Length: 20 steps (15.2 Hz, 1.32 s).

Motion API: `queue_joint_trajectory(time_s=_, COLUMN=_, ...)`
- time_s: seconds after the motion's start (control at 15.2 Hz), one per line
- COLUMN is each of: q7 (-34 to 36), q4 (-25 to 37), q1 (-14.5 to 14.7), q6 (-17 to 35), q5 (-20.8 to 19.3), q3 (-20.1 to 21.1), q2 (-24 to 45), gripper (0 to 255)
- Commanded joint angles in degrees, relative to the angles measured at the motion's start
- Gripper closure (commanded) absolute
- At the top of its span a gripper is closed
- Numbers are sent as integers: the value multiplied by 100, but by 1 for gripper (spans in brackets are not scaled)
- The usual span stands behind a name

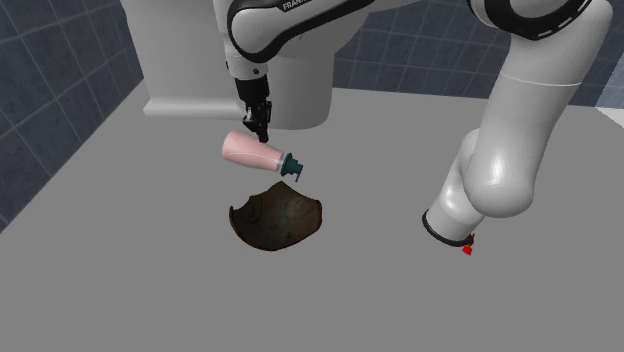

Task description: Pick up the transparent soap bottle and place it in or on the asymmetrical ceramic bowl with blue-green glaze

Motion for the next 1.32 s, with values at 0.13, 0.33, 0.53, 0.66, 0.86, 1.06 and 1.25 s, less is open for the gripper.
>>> queue_joint_trajectory(time_s=0.13, q7=-142, q4=-1880, q1=-53, q6=1806, q5=160, q3=-13, q2=-1316, gripper=0)
queue_joint_trajectory(time_s=0.33, q7=-307, q4=-3229, q1=-36, q6=3314, q5=341, q3=-56, q2=-2119, gripper=0)
queue_joint_trajectory(time_s=0.53, q7=-305, q4=-3281, q1=-33, q6=3563, q5=338, q3=-52, q2=-1922, gripper=0)
queue_joint_trajectory(time_s=0.66, q7=-303, q4=-3309, q1=-32, q6=3728, q5=337, q3=-48, q2=-1785, gripper=0)
queue_joint_trajectory(time_s=0.86, q7=-301, q4=-3328, q1=-32, q6=3857, q5=335, q3=-45, q2=-1674, gripper=0)
queue_joint_trajectory(time_s=1.06, q7=-301, q4=-3327, q1=-32, q6=3857, q5=335, q3=-45, q2=-1674, gripper=0)
queue_joint_trajectory(time_s=1.25, q7=-301, q4=-3327, q1=-32, q6=3856, q5=335, q3=-45, q2=-1674, gripper=0)
